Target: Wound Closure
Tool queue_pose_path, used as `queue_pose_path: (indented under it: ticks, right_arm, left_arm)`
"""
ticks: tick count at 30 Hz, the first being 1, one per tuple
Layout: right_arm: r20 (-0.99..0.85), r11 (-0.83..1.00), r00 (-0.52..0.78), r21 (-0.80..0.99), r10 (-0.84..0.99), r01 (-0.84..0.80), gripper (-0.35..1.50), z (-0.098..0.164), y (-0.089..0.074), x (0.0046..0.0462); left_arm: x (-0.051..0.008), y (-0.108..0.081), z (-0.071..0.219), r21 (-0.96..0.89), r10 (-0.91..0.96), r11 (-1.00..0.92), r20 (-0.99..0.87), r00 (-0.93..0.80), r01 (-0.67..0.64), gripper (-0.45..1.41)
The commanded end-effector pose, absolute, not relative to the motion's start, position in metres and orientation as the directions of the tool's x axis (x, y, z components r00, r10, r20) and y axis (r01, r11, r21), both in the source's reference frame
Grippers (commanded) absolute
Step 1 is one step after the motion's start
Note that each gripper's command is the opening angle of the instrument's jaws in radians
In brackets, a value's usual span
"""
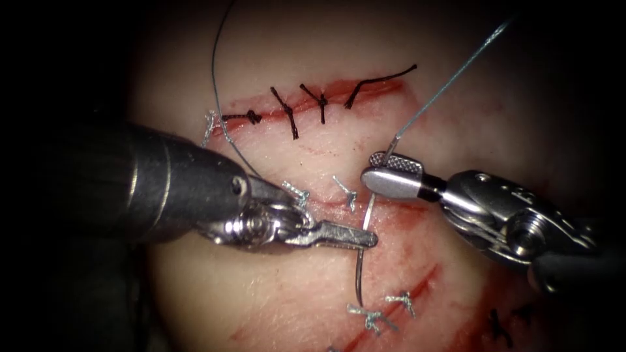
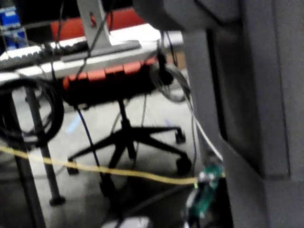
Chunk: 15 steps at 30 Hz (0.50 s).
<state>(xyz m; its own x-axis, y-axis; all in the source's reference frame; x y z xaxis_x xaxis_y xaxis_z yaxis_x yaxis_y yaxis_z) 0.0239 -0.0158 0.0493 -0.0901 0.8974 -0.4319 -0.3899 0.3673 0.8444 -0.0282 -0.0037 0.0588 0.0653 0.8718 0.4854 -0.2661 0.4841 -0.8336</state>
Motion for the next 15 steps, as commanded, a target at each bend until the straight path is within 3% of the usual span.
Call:
queue_pose_path:
  ticks: [1, 5, 11, 15]
  right_arm:
    - [-0.432, 0.367, -0.089, 0.844, 0.898, -0.39, 0.1, 0.0495, -0.0157, 0.0249]
    - [-0.433, 0.366, -0.096, 0.845, 0.896, -0.39, 0.1, 0.0494, -0.0156, 0.0251]
    - [-0.432, 0.364, -0.099, 0.845, 0.897, -0.392, 0.81, 0.0494, -0.0154, 0.0253]
    - [-0.432, 0.364, -0.101, 0.845, 0.896, -0.391, 0.69, 0.0494, -0.0154, 0.0253]
  left_arm:
    - [-0.0286, -0.0038, 0.0593, -0.834, 0.872, 0.483, 0.486, 0.061, -0.266, -0.42]
    - [-0.0286, -0.0039, 0.0594, -0.834, 0.872, 0.483, 0.486, 0.057, -0.267, -0.38]
    - [-0.0286, -0.004, 0.0595, -0.834, 0.872, 0.482, 0.486, 0.054, -0.267, -0.38]
    - [-0.0287, -0.0041, 0.0596, -0.837, 0.875, 0.476, 0.482, 0.047, -0.268, -0.37]
